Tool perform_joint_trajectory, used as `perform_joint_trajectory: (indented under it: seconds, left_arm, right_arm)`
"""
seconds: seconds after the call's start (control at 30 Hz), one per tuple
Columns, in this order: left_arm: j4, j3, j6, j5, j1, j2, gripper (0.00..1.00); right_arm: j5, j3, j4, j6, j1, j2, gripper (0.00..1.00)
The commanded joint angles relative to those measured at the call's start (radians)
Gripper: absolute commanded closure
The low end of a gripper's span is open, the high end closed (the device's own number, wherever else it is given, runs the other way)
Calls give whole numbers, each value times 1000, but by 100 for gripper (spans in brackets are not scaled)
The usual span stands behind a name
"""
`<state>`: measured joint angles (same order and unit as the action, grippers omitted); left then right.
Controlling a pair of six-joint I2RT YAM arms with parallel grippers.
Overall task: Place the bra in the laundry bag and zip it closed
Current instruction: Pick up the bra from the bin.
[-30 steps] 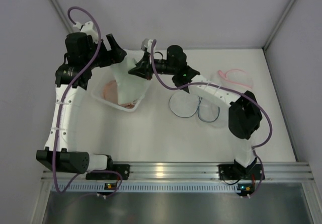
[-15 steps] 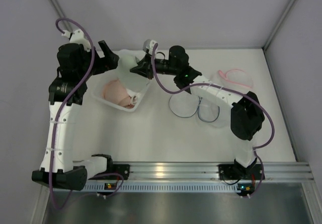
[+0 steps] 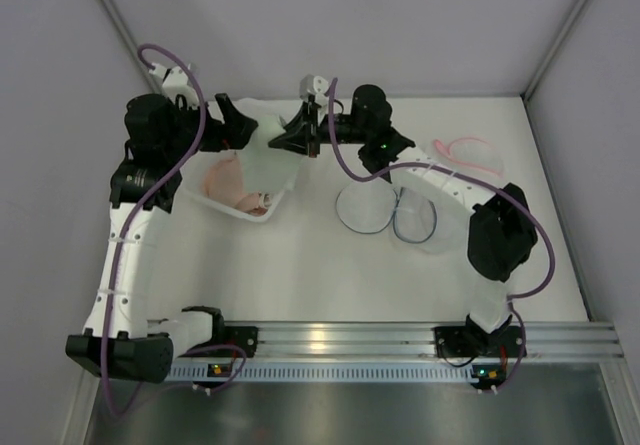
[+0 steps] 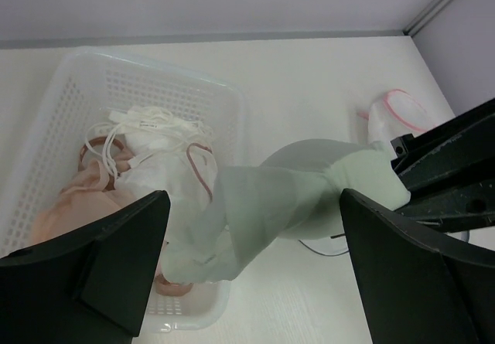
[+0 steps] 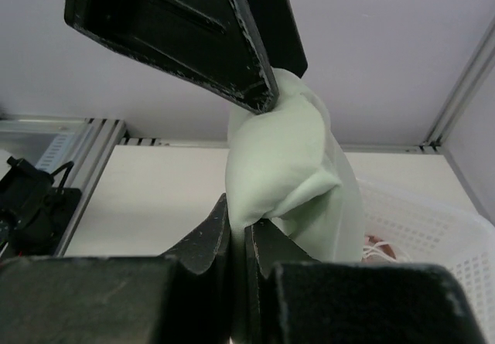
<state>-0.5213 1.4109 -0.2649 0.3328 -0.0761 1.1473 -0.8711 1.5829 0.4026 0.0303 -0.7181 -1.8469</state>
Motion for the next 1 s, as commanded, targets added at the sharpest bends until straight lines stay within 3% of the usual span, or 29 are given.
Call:
perform_joint_trajectory:
  seconds: [0.0, 0.3, 0.5, 0.7, 0.97]
  left_arm:
    - [116, -7, 68, 100, 4, -50, 2]
    - [167, -44, 131, 210, 4, -97, 2]
    - [132, -64, 105, 118, 9, -84, 5]
    - [185, -141, 179, 317, 27, -138, 8]
    - [247, -184, 188, 439, 29, -192, 12]
  right_arm:
    - [-149, 0, 72, 39, 51, 75, 100]
    - [-284, -27, -91, -102, 100, 162, 100]
    - [-321, -34, -126, -129, 114, 196, 100]
    - [-353, -41, -139, -129, 129, 224, 100]
    - [-353, -47, -246, -202, 143, 261, 100]
